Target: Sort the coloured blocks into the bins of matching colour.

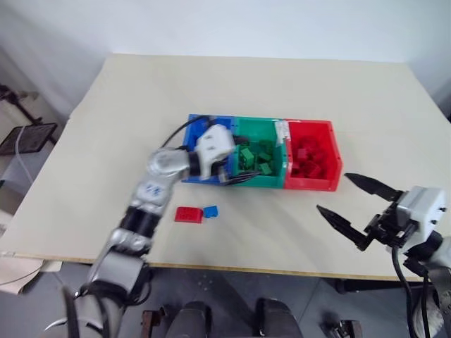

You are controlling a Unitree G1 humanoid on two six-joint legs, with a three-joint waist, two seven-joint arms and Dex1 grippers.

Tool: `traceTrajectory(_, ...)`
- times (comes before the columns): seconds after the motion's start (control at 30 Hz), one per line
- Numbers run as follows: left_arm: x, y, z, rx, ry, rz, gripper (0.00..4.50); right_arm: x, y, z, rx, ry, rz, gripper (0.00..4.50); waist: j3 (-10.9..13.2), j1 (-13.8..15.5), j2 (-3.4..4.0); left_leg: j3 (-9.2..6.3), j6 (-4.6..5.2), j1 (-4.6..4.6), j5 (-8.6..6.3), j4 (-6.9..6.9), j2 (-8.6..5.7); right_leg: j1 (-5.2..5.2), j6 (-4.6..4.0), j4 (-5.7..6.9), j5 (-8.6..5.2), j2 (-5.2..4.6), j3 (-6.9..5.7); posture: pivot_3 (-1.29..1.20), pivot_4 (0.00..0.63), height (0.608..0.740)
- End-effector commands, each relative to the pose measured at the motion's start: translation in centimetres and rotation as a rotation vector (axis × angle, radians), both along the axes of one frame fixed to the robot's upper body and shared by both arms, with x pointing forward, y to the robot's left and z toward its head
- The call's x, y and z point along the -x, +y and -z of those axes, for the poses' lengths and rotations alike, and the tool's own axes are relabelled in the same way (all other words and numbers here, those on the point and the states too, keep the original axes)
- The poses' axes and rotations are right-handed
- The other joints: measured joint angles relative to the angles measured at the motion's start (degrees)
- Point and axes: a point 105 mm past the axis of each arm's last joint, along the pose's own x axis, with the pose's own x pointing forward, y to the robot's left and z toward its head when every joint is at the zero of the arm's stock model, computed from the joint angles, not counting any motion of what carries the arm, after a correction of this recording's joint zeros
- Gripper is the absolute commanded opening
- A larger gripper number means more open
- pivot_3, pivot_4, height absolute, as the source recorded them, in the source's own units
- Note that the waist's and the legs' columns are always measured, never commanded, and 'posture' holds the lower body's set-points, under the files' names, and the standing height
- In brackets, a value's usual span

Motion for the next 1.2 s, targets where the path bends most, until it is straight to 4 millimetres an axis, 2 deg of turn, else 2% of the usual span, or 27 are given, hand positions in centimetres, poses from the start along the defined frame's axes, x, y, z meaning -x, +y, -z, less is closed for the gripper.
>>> traceTrajectory(0.03,1.2,4.6,-1.9,-0.001,-0.037,-0.033,4.47,-0.1,0.7,0.0,0.035,0.011,-0.099,4.5,0.0,0.1,-0.01,-0.04,0.0,-0.01,0.0,0.0,-0.01,0.0,0.0,0.02,0.0,0.0,-0.03,0.0,0.15,0.74)
traceTrajectory(0.07,1.2,6.7,-1.7,-0.022,-0.016,-0.089,4.47,-0.2,0.9,0.1,0.048,0.022,-0.13,4.5,0.0,0.1,-0.01,-0.04,0.0,-0.02,0.0,0.03,-0.01,0.0,0.0,0.01,0.0,-0.01,-0.02,0.0,0.15,0.74)
traceTrajectory(0.13,1.4,9.6,-1.3,-0.045,0.031,-0.163,4.47,-0.3,1.2,0.3,0.064,0.034,-0.171,4.5,0.0,0.4,-0.01,-0.08,0.0,-0.03,0.0,0.09,-0.05,0.04,0.0,0.02,0.0,-0.05,-0.01,0.0,0.15,0.74)
traceTrajectory(0.23,1.9,13.1,0.0,-0.101,0.101,-0.247,4.47,-0.3,1.5,0.6,0.079,0.047,-0.212,4.5,0.0,1.0,-0.01,-0.15,0.02,-0.02,-0.01,0.09,-0.05,0.07,0.0,0.02,0.0,-0.09,-0.02,0.0,0.15,0.74)
traceTrajectory(0.3,1.9,13.9,0.4,-0.119,0.115,-0.27,4.47,-0.4,1.7,0.9,0.09,0.05,-0.226,4.5,0.0,1.6,-0.01,-0.15,0.03,-0.03,-0.02,0.09,-0.07,0.07,0.0,0.02,0.0,-0.1,-0.03,0.0,0.15,0.74)
traceTrajectory(0.37,2.4,13.9,0.8,-0.141,0.15,-0.25,4.47,-0.4,1.7,1.2,0.112,0.054,-0.238,4.5,0.0,1.8,-0.02,-0.17,0.04,-0.08,-0.02,0.12,-0.1,0.07,0.0,0.02,0.0,-0.12,-0.04,0.0,0.15,0.74)
traceTrajectory(0.43,3.1,12.6,1.1,-0.17,0.17,-0.189,4.47,-0.5,1.6,1.4,0.121,0.055,-0.239,4.5,0.0,1.7,-0.05,-0.2,0.04,-0.11,-0.02,0.16,-0.13,0.09,0.01,0.02,0.01,-0.11,-0.06,0.0,0.15,0.74)
traceTrajectory(0.5,3.4,10.4,1.4,-0.214,0.176,-0.139,4.47,-0.5,1.5,1.4,0.12,0.056,-0.234,4.5,0.0,1.6,-0.05,-0.19,0.03,-0.1,-0.02,0.16,-0.11,0.08,0.01,0.02,0.01,-0.1,-0.06,0.0,0.15,0.74)
traceTrajectory(0.57,4.1,7.3,1.7,-0.258,0.221,-0.06,4.47,-0.4,1.4,1.5,0.123,0.073,-0.236,4.5,0.0,1.6,-0.05,-0.19,0.03,-0.1,-0.02,0.16,-0.08,0.08,0.01,0.03,0.01,-0.11,-0.05,0.0,0.15,0.74)
traceTrajectory(0.63,5.0,5.6,2.1,-0.335,0.229,-0.004,4.47,-0.2,1.4,1.3,0.12,0.086,-0.238,4.5,0.0,1.5,-0.05,-0.18,0.04,-0.1,-0.02,0.16,-0.08,0.08,0.01,0.05,0.01,-0.12,-0.02,0.0,0.15,0.74)
traceTrajectory(0.73,4.6,4.0,3.1,-0.486,0.217,-0.058,4.47,0.6,2.0,1.2,0.111,0.122,-0.261,4.5,0.0,1.5,-0.05,-0.15,0.03,-0.08,-0.02,0.12,-0.09,0.07,0.01,0.04,0.01,-0.08,-0.03,0.0,0.15,0.74)
traceTrajectory(0.9,4.2,1.3,4.4,-0.534,0.241,-0.129,4.47,1.4,2.9,1.8,0.115,0.156,-0.288,4.5,0.0,1.5,-0.05,-0.09,0.03,-0.07,-0.02,0.11,-0.1,0.07,0.01,0.04,0.01,-0.06,0.03,0.0,0.15,0.74)
traceTrajectory(1.03,3.9,1.0,6.0,-0.576,0.257,-0.168,4.47,1.7,3.1,2.1,0.117,0.159,-0.29,4.5,0.0,1.6,-0.06,-0.11,0.03,-0.08,-0.02,0.11,-0.09,0.06,0.01,0.03,0.01,-0.05,0.03,0.0,0.15,0.74)
traceTrajectory(1.2,3.9,-0.2,6.2,-0.576,0.255,-0.144,4.47,2.1,3.3,2.9,0.147,0.166,-0.307,4.5,0.0,1.8,-0.06,-0.1,0.03,-0.06,-0.02,0.13,-0.1,0.08,0.01,0.01,0.0,-0.06,0.05,0.0,0.15,0.74)
